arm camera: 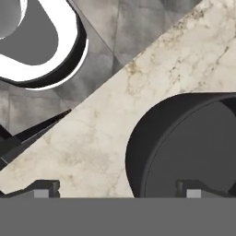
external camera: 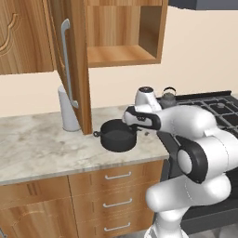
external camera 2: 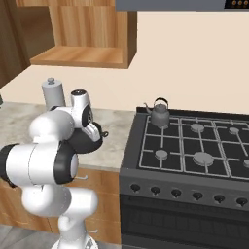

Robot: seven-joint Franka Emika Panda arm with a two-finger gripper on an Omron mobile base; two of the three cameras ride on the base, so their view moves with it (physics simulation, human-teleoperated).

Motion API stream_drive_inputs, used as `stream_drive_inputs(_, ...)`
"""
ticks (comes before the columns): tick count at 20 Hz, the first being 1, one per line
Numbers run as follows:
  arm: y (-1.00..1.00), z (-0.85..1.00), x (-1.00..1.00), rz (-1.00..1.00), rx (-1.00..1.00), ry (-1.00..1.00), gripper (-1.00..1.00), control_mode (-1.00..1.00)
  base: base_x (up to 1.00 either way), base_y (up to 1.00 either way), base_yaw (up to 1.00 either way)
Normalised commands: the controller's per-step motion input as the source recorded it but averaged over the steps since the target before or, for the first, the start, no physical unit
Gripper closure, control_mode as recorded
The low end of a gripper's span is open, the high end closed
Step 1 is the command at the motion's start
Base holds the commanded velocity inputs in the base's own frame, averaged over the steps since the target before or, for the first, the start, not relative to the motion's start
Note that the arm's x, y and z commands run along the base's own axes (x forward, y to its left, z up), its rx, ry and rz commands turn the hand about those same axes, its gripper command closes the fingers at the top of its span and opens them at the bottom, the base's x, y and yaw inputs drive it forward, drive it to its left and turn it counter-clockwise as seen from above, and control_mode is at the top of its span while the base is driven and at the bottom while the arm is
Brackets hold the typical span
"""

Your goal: Pick the kettle from the cabinet and place it on a stove burner. Then pick the pot from the counter and place it on another stove burner. Finally, turn both burners on.

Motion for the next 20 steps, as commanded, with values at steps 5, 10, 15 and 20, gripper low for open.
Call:
stream_drive_inputs(5, 0.1, -0.21, 0.22, -0.01, -0.02, 0.01, -1.0, -1.0, 0.0, 0.0, 0.0)
stream_drive_inputs(10, 0.07, -0.22, 0.19, -0.02, -0.03, 0.03, -1.0, -1.0, 0.0, 0.0, 0.0)
stream_drive_inputs(15, 0.0, -0.28, 0.15, -0.02, -0.03, 0.04, -1.0, -1.0, 0.0, 0.0, 0.0)
stream_drive_inputs(20, 0.0, -0.23, 0.16, -0.02, -0.02, 0.05, -1.0, -1.0, 0.0, 0.0, 0.0)
